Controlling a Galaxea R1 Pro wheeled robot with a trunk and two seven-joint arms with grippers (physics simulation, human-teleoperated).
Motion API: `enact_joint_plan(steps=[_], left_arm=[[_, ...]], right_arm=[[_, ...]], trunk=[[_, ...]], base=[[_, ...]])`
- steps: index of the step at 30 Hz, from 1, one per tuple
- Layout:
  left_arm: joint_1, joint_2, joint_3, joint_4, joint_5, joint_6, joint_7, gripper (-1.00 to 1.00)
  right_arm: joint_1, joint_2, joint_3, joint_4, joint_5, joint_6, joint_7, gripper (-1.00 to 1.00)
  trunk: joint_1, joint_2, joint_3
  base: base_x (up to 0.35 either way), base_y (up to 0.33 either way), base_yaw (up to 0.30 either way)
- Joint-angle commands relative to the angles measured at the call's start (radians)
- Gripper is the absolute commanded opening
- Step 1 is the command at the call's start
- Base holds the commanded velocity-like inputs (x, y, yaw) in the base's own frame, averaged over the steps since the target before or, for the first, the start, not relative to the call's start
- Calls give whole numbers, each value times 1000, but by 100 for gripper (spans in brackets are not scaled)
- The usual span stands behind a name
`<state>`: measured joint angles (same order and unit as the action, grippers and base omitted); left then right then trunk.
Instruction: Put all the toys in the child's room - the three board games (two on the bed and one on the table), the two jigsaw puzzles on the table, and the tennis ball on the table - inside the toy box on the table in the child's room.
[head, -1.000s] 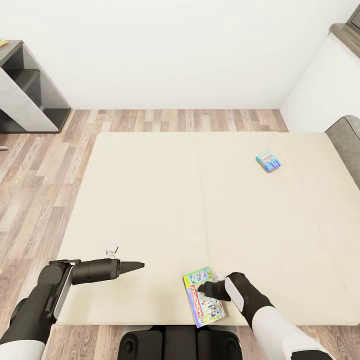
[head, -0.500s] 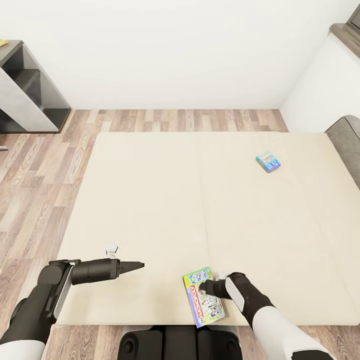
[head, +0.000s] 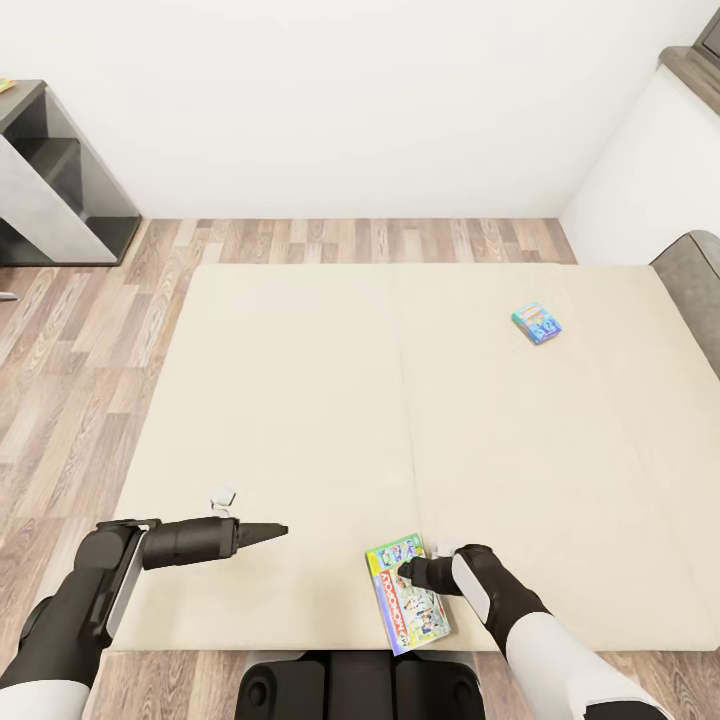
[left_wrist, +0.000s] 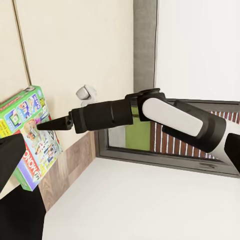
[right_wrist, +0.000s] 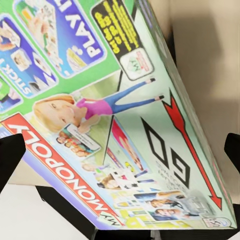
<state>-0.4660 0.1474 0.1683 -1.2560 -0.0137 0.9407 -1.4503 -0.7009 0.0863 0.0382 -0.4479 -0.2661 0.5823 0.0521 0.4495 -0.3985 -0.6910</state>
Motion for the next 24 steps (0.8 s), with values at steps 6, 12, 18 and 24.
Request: enact_joint_plan(steps=[6, 12, 18, 24], left_arm=[[0, 5, 2, -1, 2, 10, -9, 100], [0, 8, 4, -2, 7, 10, -12, 100], [0, 9, 5, -2, 9, 11, -14, 100], [0, 9, 5, -2, 9, 12, -15, 100]], right_arm=[[0, 0, 3, -2, -2, 4, 0, 100], [0, -1, 3, -2, -2, 4, 0, 100], [0, 0, 4, -2, -2, 4, 0, 100], [0, 0, 4, -2, -2, 4, -1, 100]], trunk=[[1, -2, -8], [1, -2, -17], [1, -2, -27], [1, -2, -37]], base=[[0, 0, 0], [0, 0, 0], [0, 0, 0], [0, 0, 0]])
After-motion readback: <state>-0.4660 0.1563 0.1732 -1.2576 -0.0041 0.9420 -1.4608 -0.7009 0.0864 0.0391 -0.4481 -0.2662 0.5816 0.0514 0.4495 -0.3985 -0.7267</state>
